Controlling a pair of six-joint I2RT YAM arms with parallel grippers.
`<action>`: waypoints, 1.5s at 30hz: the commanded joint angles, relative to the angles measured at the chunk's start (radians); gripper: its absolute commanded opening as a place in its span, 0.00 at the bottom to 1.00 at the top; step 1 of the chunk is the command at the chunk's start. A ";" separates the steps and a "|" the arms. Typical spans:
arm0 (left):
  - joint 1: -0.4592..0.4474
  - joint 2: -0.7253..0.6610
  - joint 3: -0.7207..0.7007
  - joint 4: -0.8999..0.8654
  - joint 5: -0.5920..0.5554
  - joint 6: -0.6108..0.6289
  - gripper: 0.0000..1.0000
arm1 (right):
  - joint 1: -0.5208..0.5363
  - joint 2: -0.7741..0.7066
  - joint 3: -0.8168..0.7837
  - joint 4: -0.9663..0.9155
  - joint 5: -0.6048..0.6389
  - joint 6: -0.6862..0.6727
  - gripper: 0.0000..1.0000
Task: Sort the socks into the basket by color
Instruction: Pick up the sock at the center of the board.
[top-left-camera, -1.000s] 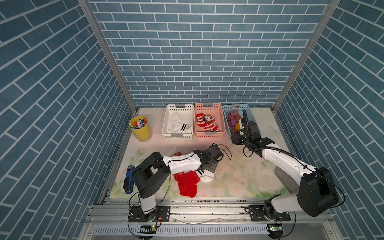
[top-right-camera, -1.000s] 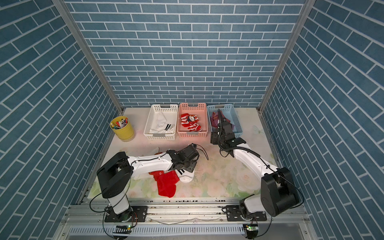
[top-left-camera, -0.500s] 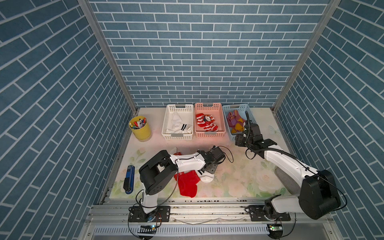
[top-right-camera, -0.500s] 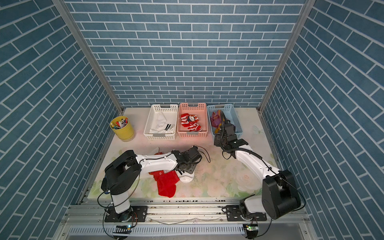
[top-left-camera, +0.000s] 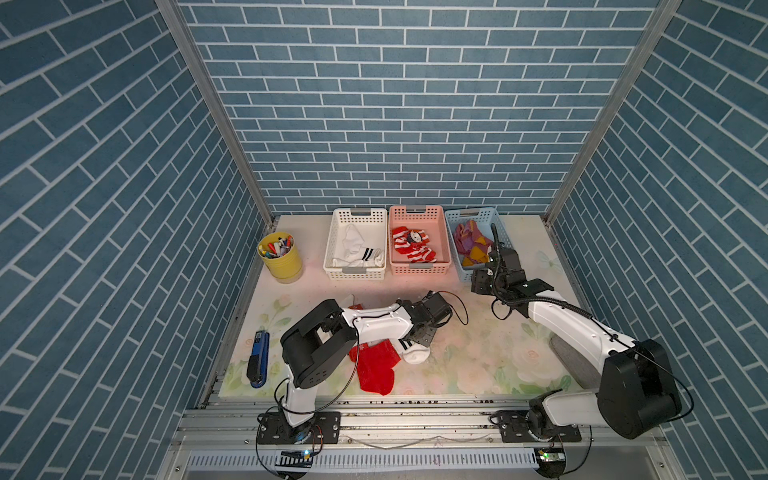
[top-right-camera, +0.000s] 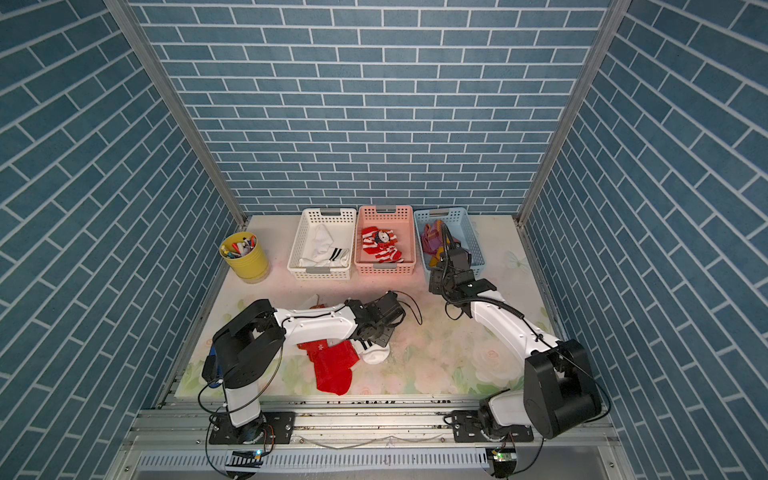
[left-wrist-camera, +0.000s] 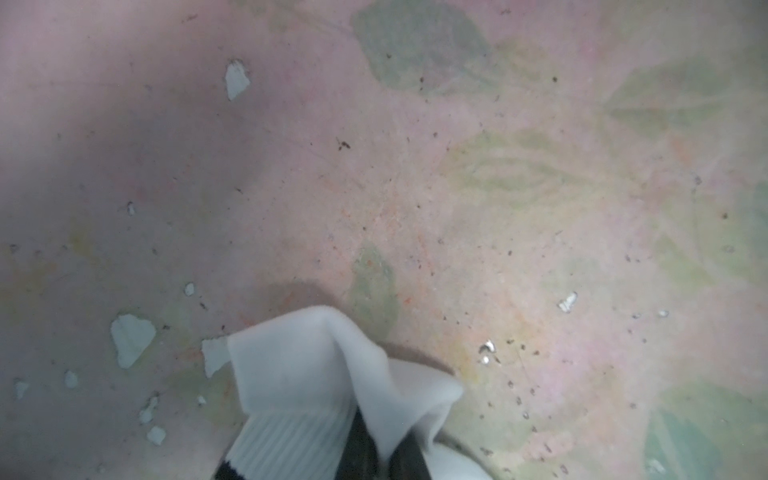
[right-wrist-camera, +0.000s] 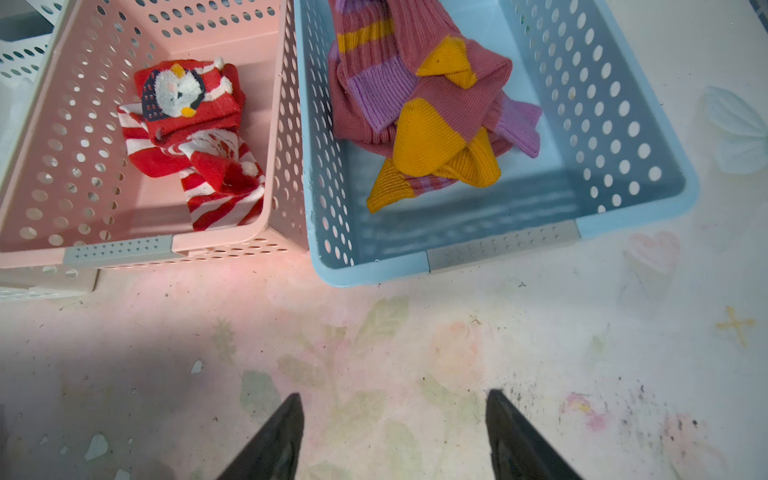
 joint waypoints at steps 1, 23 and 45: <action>-0.005 0.032 0.015 -0.038 0.033 0.012 0.05 | -0.004 -0.032 -0.011 -0.005 0.021 0.042 0.69; 0.081 -0.183 0.067 -0.132 0.069 0.087 0.00 | -0.006 -0.066 -0.067 0.026 -0.012 0.044 0.68; 0.291 -0.369 0.127 -0.250 0.006 0.196 0.00 | -0.006 -0.104 -0.091 0.027 -0.065 0.036 0.67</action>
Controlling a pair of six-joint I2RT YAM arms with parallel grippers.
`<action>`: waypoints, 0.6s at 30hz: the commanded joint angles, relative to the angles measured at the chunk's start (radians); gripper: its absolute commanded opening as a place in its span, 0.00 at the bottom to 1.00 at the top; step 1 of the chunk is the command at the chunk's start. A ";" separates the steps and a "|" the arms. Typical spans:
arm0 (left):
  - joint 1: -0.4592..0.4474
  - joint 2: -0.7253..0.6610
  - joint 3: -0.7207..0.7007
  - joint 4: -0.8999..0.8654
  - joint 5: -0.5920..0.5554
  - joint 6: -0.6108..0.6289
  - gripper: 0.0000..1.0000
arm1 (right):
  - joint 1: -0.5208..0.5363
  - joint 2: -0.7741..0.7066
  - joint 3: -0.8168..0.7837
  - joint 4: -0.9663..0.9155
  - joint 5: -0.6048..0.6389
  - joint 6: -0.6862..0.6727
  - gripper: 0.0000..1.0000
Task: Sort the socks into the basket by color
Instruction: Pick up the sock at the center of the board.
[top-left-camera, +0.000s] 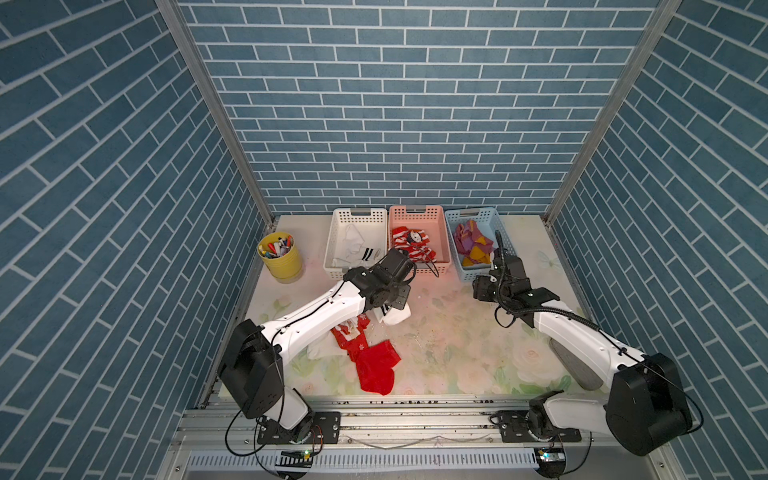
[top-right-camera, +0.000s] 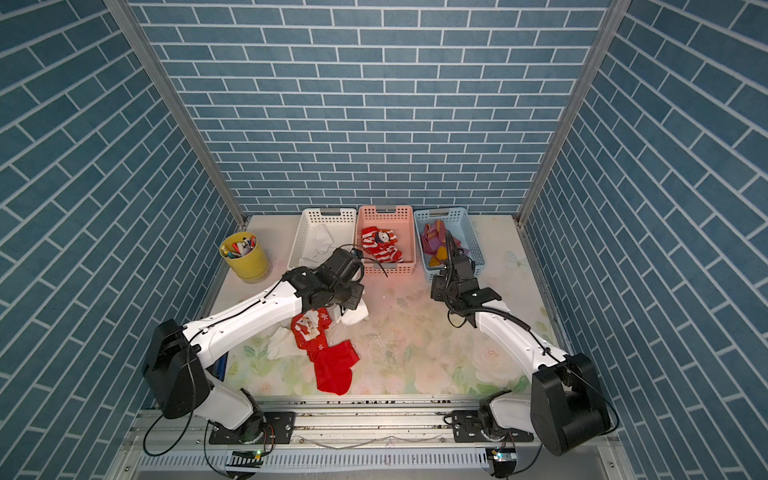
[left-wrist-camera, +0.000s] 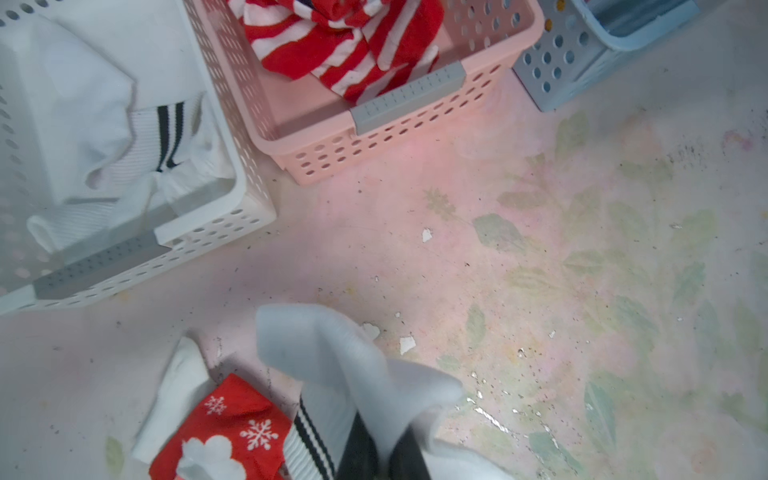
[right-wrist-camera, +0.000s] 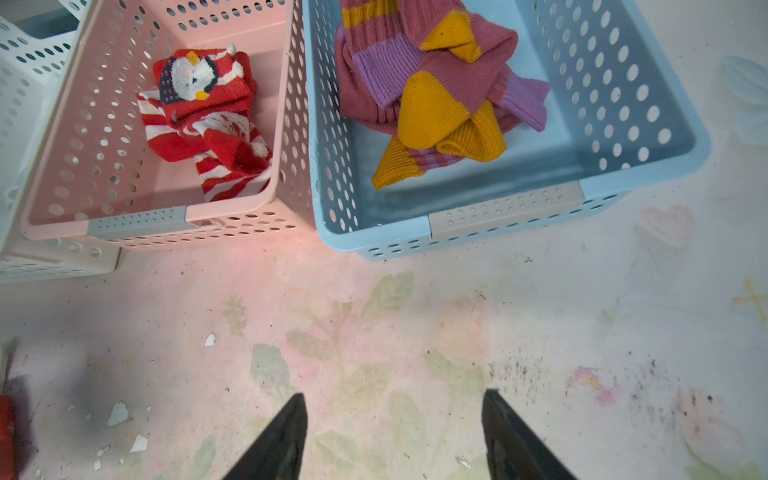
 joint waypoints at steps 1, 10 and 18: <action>0.052 -0.020 0.043 -0.042 -0.020 0.042 0.00 | -0.005 -0.021 -0.009 0.011 -0.024 0.020 0.67; 0.189 0.037 0.174 -0.039 -0.004 0.105 0.00 | -0.005 -0.027 -0.014 0.016 -0.060 0.022 0.66; 0.297 0.217 0.406 -0.069 0.004 0.161 0.00 | -0.003 -0.052 -0.025 0.007 -0.088 0.027 0.65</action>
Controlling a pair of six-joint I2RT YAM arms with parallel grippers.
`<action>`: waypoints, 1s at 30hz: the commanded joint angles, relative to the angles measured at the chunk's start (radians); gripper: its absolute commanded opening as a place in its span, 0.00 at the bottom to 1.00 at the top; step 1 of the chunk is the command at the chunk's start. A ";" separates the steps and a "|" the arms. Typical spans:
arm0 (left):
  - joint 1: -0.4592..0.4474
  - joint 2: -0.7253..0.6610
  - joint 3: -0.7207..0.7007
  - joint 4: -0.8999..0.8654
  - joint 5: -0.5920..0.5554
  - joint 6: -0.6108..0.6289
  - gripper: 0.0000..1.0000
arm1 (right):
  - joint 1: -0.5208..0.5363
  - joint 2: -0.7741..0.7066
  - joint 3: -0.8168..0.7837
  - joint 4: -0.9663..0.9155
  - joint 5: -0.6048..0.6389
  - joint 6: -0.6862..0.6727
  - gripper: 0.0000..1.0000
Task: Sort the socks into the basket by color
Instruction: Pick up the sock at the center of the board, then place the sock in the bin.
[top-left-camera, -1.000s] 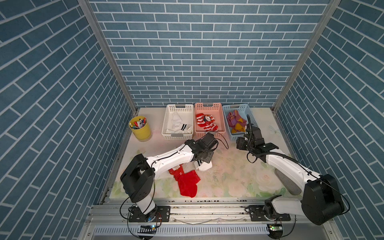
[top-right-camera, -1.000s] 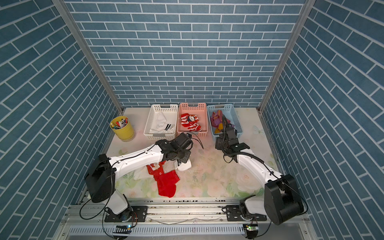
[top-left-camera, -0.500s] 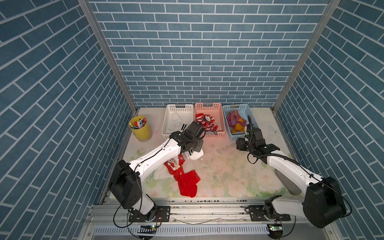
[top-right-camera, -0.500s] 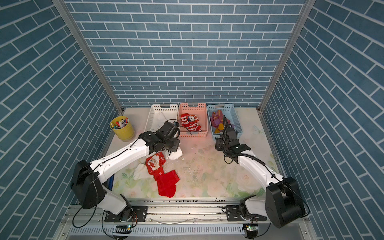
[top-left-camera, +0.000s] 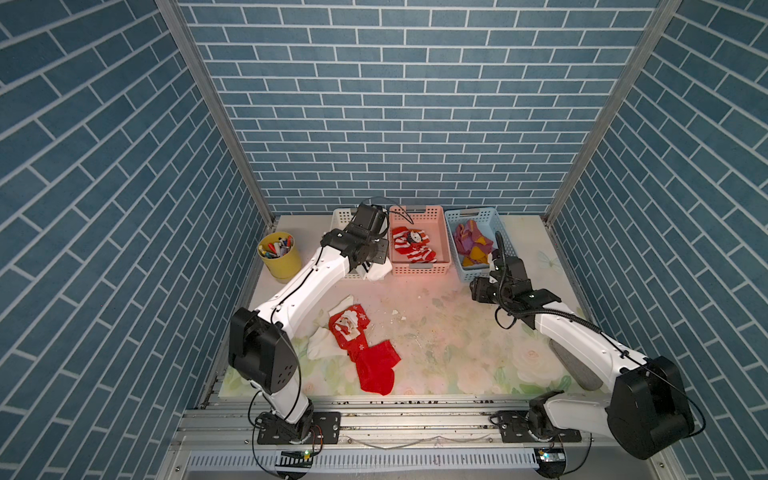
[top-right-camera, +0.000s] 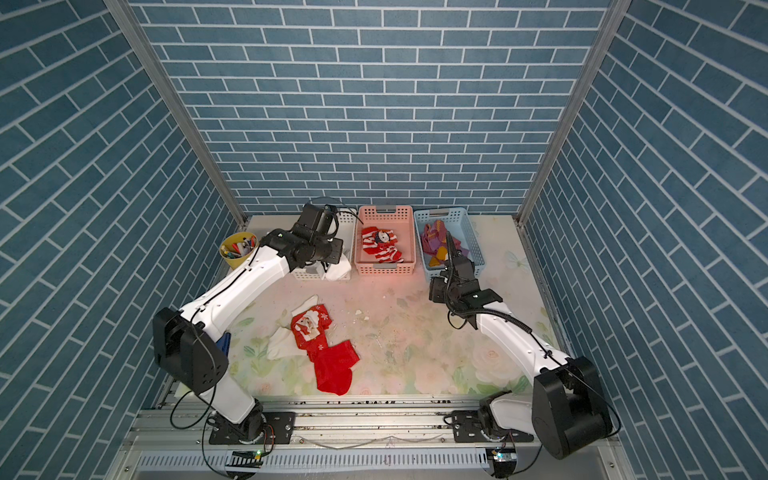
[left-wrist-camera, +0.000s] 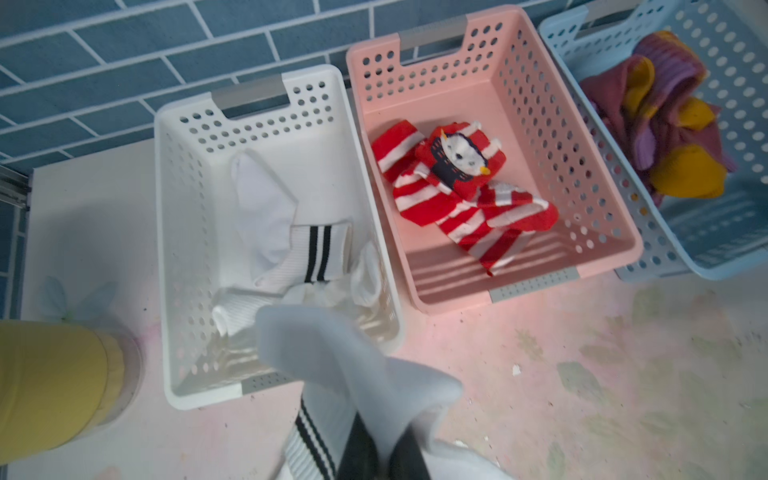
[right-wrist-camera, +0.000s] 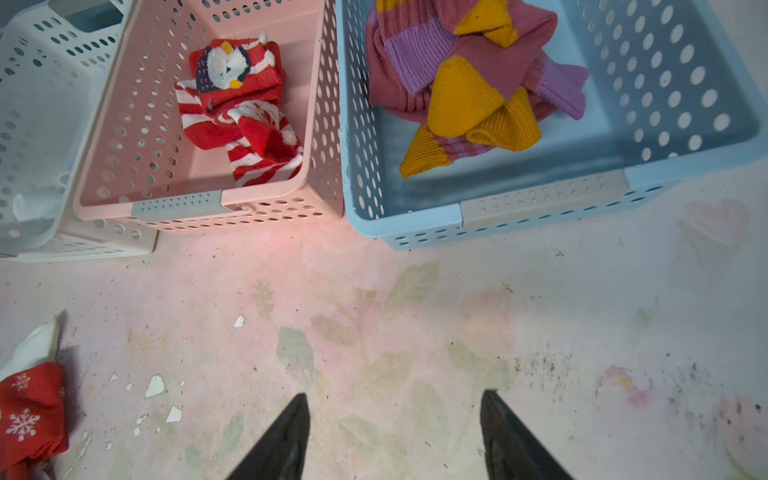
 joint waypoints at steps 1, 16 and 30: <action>0.042 0.088 0.094 -0.030 0.001 0.040 0.00 | -0.003 -0.039 -0.017 0.006 -0.022 0.029 0.65; 0.179 0.471 0.515 0.044 0.083 0.015 0.00 | 0.006 -0.115 -0.046 -0.008 -0.041 0.067 0.64; 0.226 0.631 0.762 -0.052 0.090 -0.006 0.11 | 0.010 -0.136 -0.042 -0.040 -0.026 0.066 0.64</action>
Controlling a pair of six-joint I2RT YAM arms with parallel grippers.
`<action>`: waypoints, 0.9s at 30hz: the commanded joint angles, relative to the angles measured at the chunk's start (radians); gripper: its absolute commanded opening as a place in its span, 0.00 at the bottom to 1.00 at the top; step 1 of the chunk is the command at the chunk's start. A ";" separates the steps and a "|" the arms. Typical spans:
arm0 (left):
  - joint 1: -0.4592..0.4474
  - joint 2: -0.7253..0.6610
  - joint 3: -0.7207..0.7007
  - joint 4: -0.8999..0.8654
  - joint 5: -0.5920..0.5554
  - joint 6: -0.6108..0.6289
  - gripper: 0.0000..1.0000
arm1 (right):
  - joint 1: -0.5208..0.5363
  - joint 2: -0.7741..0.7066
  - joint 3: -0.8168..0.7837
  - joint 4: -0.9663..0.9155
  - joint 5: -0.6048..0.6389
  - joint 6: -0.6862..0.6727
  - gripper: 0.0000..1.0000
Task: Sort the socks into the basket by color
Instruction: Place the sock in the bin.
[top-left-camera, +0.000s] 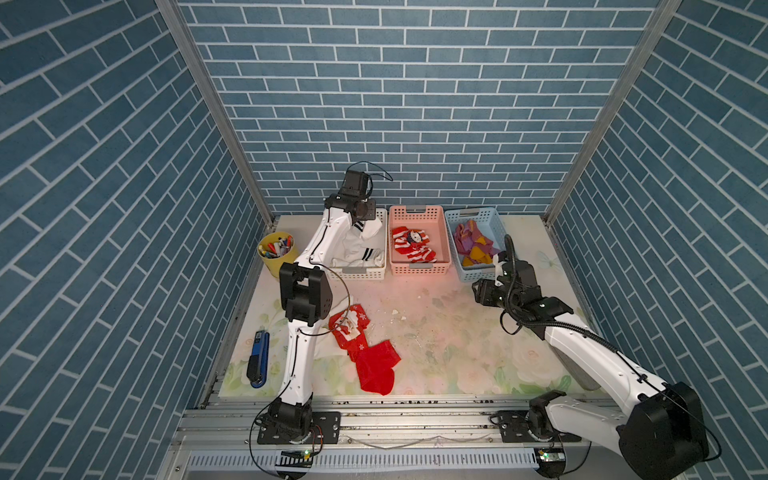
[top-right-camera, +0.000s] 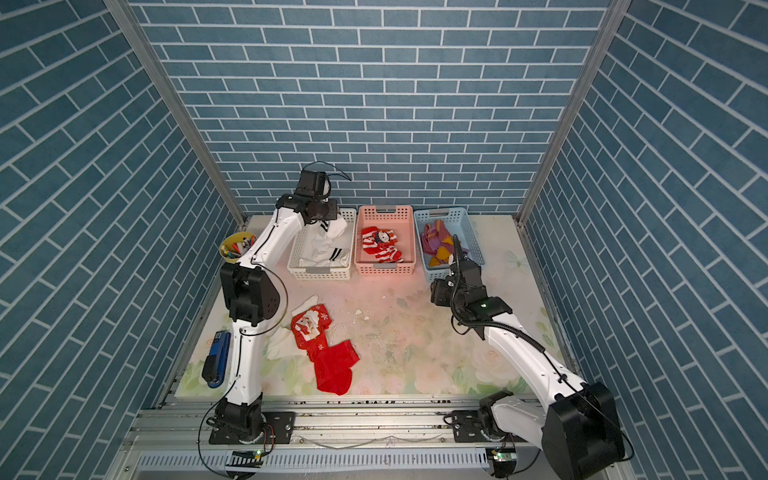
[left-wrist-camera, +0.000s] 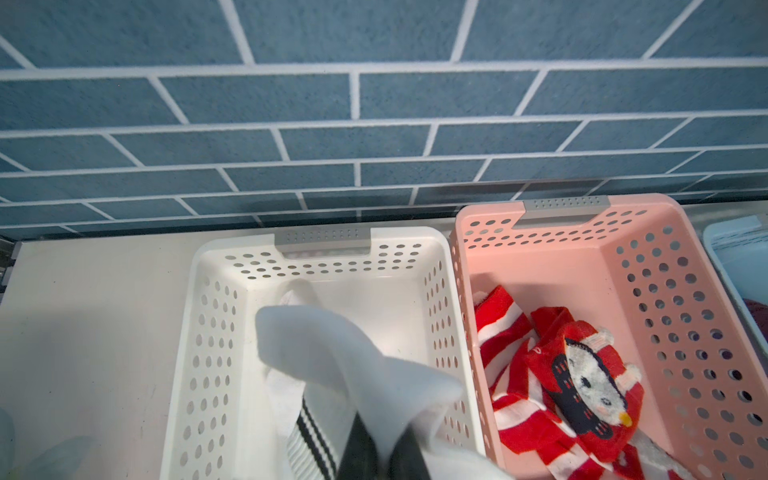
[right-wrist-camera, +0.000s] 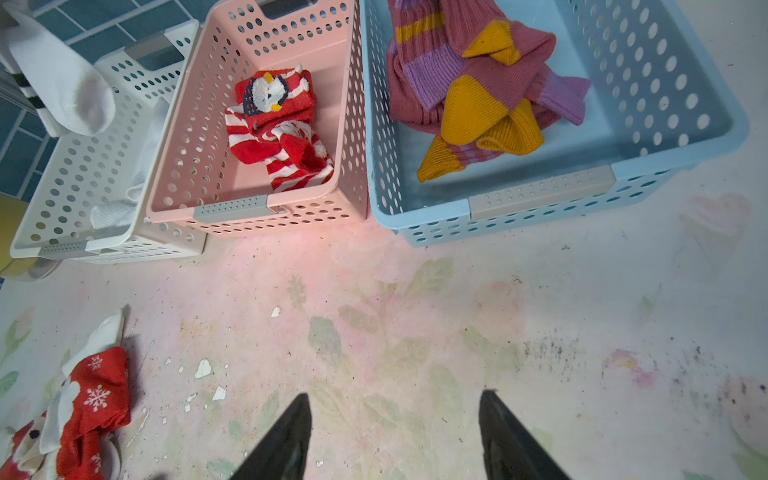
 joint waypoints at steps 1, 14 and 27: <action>0.009 -0.002 0.013 -0.032 0.008 -0.012 0.17 | 0.006 -0.010 -0.001 -0.019 0.006 0.032 0.64; 0.032 -0.128 -0.149 -0.001 0.002 -0.017 0.45 | 0.042 0.036 0.023 0.012 -0.018 0.030 0.64; 0.034 -0.600 -0.763 0.130 -0.019 -0.092 0.50 | 0.174 0.169 0.107 0.093 -0.141 -0.007 0.65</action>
